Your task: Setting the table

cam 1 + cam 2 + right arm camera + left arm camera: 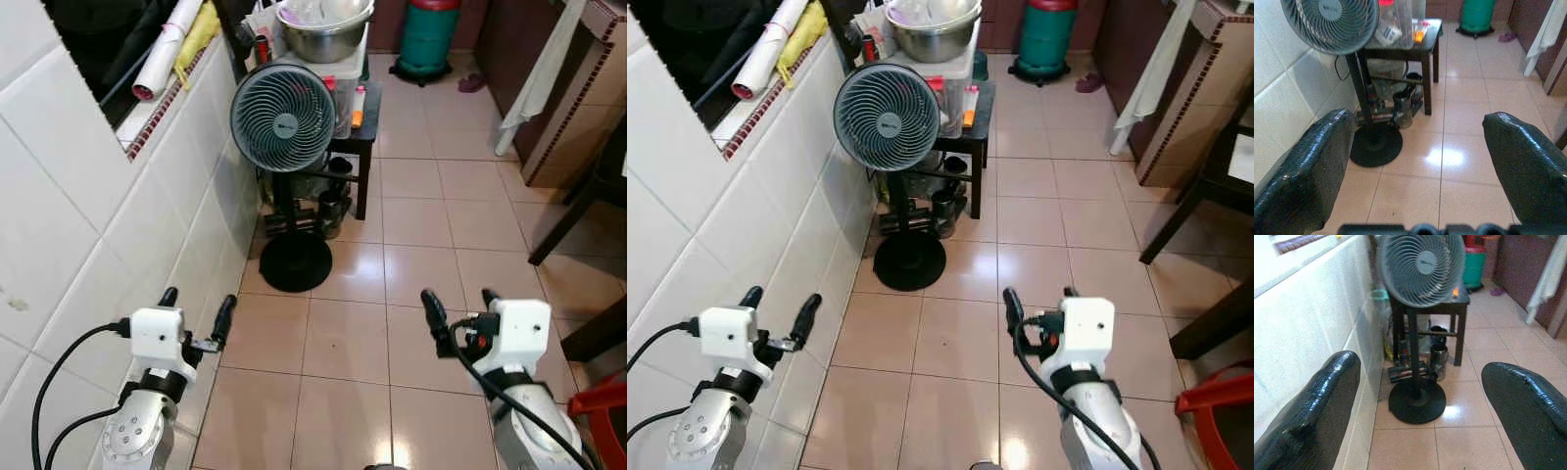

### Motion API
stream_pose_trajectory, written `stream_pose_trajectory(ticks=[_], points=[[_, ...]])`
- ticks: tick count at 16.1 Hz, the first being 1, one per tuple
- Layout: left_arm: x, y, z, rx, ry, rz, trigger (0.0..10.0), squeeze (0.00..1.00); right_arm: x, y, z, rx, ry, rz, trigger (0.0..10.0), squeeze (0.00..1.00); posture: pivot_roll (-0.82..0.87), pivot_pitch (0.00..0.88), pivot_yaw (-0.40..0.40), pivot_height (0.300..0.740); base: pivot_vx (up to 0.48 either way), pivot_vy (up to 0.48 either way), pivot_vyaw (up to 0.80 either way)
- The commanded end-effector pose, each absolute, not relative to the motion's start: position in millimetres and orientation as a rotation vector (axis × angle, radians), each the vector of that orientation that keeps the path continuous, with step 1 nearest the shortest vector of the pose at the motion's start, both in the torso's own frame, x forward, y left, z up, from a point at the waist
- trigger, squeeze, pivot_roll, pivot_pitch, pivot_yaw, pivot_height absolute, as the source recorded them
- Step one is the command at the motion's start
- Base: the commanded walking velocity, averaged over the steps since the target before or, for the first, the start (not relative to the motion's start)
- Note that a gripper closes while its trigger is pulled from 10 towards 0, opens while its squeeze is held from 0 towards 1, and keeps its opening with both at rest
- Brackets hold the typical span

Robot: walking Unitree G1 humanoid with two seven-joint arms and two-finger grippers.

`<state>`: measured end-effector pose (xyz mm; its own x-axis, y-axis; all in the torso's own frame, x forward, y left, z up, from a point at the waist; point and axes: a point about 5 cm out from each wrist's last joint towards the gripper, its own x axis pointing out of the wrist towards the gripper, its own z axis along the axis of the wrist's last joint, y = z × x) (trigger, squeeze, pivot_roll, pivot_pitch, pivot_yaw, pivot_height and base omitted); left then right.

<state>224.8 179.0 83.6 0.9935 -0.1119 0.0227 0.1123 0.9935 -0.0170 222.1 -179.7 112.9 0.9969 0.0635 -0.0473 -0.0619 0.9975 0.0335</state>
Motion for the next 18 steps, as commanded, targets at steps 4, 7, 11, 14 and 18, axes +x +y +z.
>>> stream_pose_trajectory(ticks=[4, 7, 11, 14, 18], points=[[233, 171, 89, -0.034, -0.033, -0.2, 10.0, 0.0, 224, -177, 122, 0.028, 0.01, 0.048, 10.0, 0.0, -0.08, 0.095, 0.089, 0.74, 0.0, 0.0, 0.0], [238, 164, 89, -0.111, -0.011, -0.231, 10.0, 0.0, 223, -178, 117, 0.044, 0.04, 0.032, 10.0, 0.0, -0.08, 0.099, 0.092, 0.74, 0.0, 0.0, -0.43], [237, 162, 86, -0.157, 0.011, -0.225, 10.0, 0.0, 223, -173, 117, 0.037, 0.046, 0.051, 10.0, 0.0, -0.08, 0.113, 0.084, 0.74, 0.0, 0.0, -0.8], [236, 162, 86, -0.181, 0.023, -0.24, 10.0, 0.0, 224, -174, 117, 0.027, 0.052, 0.058, 10.0, 0.0, -0.08, 0.121, 0.08, 0.74, 0.0, 0.0, -0.8], [237, 165, 87, -0.185, 0.023, -0.232, 10.0, 0.0, 224, -173, 117, 0.027, 0.054, 0.062, 10.0, 0.0, -0.08, 0.124, 0.084, 0.74, 0.0, 0.0, -0.8]])
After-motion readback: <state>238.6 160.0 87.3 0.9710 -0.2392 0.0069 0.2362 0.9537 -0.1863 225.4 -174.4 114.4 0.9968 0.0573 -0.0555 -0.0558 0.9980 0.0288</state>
